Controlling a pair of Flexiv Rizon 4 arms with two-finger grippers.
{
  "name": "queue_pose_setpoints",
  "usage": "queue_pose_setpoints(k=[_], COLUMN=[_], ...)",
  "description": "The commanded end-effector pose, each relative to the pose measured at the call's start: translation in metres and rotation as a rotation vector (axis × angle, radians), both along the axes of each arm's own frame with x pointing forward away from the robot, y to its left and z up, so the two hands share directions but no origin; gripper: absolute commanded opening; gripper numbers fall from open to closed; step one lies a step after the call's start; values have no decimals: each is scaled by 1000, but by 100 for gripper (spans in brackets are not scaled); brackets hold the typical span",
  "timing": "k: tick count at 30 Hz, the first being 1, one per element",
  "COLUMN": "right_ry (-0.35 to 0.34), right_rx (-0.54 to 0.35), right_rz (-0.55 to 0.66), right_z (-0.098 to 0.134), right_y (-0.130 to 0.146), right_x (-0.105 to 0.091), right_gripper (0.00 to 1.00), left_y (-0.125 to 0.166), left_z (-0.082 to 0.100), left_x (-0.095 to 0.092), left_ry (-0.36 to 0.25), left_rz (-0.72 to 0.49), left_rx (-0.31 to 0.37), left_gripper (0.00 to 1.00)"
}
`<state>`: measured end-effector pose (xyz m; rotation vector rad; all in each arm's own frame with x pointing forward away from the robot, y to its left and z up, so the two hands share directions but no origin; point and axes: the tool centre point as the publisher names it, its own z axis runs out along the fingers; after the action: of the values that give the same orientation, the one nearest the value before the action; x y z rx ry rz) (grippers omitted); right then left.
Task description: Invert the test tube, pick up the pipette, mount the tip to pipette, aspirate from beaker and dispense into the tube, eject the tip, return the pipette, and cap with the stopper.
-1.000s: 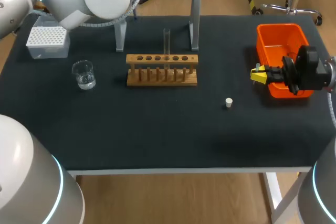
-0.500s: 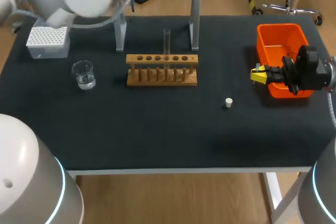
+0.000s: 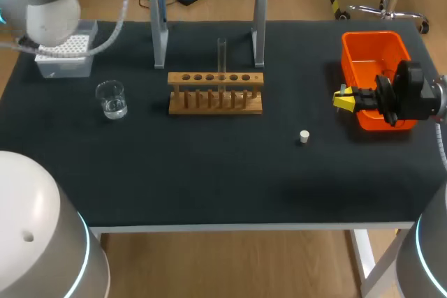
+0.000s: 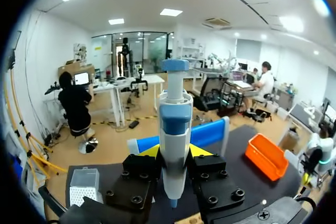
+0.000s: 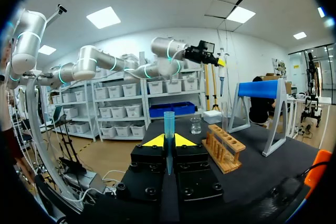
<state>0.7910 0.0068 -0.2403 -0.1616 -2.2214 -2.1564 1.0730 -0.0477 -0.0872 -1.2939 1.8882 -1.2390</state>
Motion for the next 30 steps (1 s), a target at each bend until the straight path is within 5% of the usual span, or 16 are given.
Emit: queue_pose_setpoints(k=[1, 8, 26, 30], right_ry=[0, 0, 0, 0], right_rx=[0, 0, 0, 0], right_rz=[2, 2, 2, 2], right_z=[0, 0, 0, 0], right_y=[-1, -1, -1, -1], right_x=[0, 0, 0, 0], right_gripper=[0, 0, 0, 0], left_y=[15, 22, 22, 22], left_z=[2, -5, -5, 15], left_x=[-17, -43, -43, -62], left_ry=[49, 85, 85, -7], left_rz=[-255, -375, -375, -470], left_rx=[-95, -52, -52, -15], left_gripper=[0, 0, 0, 0])
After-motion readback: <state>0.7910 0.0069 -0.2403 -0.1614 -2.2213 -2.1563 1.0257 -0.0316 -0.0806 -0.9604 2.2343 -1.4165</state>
